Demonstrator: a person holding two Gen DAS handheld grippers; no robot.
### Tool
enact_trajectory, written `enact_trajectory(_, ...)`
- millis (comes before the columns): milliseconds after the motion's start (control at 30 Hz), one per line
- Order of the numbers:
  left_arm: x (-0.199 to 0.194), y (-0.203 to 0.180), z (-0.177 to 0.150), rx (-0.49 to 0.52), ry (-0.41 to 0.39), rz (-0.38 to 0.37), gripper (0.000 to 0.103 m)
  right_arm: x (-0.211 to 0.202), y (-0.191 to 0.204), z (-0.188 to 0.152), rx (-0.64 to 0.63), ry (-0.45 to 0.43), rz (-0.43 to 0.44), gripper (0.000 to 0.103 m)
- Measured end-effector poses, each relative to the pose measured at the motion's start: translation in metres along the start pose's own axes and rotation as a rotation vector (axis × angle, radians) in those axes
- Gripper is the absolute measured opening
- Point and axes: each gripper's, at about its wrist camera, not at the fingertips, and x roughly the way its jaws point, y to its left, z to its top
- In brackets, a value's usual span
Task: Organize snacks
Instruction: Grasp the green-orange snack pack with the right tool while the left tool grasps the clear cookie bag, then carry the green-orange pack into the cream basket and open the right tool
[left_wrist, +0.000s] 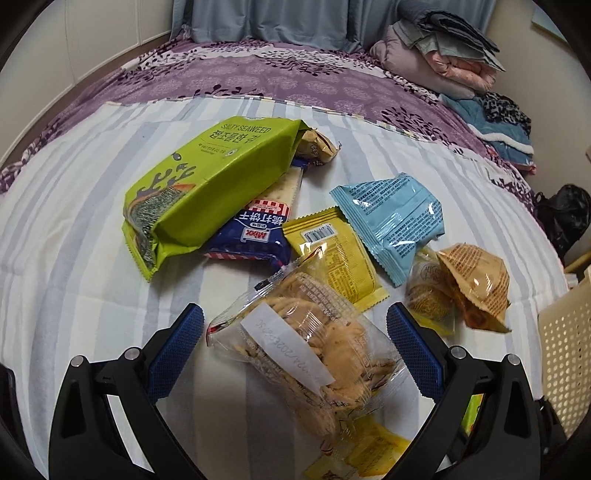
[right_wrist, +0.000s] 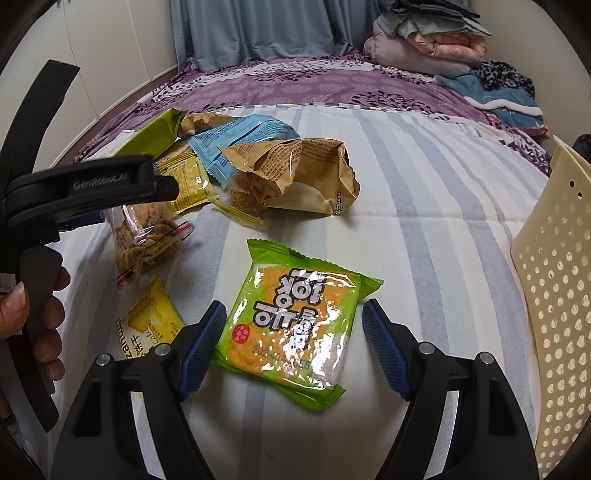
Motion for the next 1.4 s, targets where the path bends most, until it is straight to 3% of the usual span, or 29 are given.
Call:
enact_trajectory(500,-0.012,0.028,-0.017,0.014,0.023,-0.022,0.099,0.001,0.001,0.001,0.004,0.002,-0.014,0.076)
enact_trajectory(600,-0.006,0.022,-0.018,0.019,0.035,-0.031,0.088,0.002,0.002,0.003,0.001,0.002,-0.020,0.076)
enact_trajectory(733,-0.001,0.013,-0.021,0.047,0.027,-0.018,0.081,0.004,0.004,0.003,-0.010,-0.001,-0.031,0.076)
enact_trajectory(800,-0.003,0.012,-0.022,0.059,0.017,-0.026,0.069,0.004,0.005,0.004,-0.013,-0.002,-0.030,0.076)
enact_trajectory(867,-0.005,0.012,-0.022,0.070,0.007,-0.023,0.064,0.004,0.005,0.004,-0.017,-0.003,-0.021,0.075)
enact_trajectory(933,-0.009,0.014,-0.023,0.077,-0.001,-0.021,0.061,0.002,0.005,0.003,-0.026,-0.009,-0.017,0.068)
enact_trajectory(1400,-0.047,0.016,-0.033,0.107,-0.065,-0.043,0.058,-0.021,0.006,-0.003,-0.025,-0.042,0.028,0.062)
